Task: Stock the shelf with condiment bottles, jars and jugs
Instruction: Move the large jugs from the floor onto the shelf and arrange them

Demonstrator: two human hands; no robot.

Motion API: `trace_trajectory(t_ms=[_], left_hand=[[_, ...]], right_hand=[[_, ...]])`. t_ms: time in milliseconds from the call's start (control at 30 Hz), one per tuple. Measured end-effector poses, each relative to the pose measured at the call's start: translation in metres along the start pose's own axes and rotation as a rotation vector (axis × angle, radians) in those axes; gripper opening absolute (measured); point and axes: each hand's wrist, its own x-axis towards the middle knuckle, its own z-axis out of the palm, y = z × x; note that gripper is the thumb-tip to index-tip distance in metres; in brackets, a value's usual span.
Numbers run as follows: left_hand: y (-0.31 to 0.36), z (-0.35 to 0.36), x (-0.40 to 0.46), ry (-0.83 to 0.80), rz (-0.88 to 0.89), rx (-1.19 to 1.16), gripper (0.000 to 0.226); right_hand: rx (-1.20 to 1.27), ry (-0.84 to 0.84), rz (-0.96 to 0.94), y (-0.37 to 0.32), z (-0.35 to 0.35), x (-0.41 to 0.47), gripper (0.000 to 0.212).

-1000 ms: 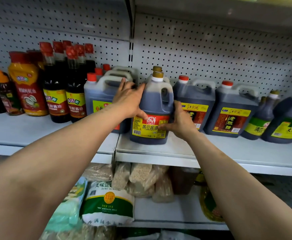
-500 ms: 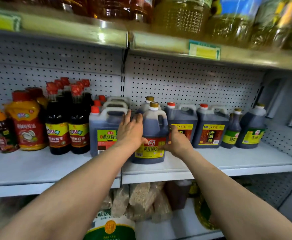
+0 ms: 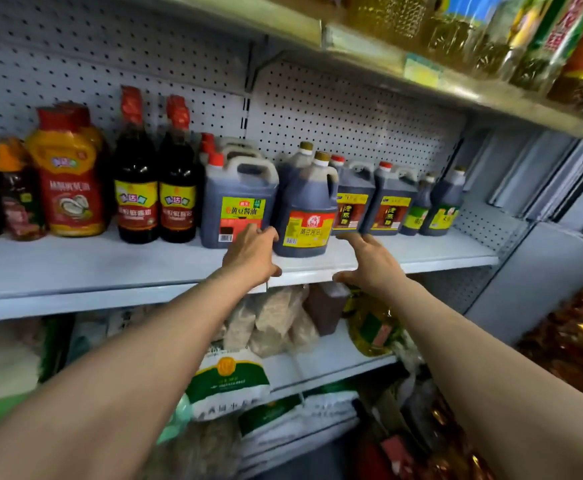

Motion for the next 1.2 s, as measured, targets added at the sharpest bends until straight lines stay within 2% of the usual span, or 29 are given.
trace_trajectory(t_ms=[167,367,600,900,1200], left_hand=[[-0.013,-0.006,-0.071,-0.084,-0.054,0.098,0.066],[-0.027,-0.016,-0.191,-0.032,-0.226,0.112,0.07],[-0.048,-0.004,-0.296,-0.094,-0.4,0.178,0.074],[-0.1,-0.006,-0.312,-0.123,-0.368,0.206,0.074],[-0.204,0.008,-0.288,-0.256,-0.341,0.2,0.078]], right_hand=[[0.007,-0.066,-0.049,-0.025,0.011,-0.047,0.084],[0.111,-0.161,-0.226,-0.066,0.036,-0.122,0.092],[0.109,-0.257,-0.336,-0.104,0.069,-0.199,0.091],[0.131,-0.314,-0.29,-0.146,0.102,-0.219,0.089],[0.143,-0.396,-0.157,-0.209,0.171,-0.197,0.085]])
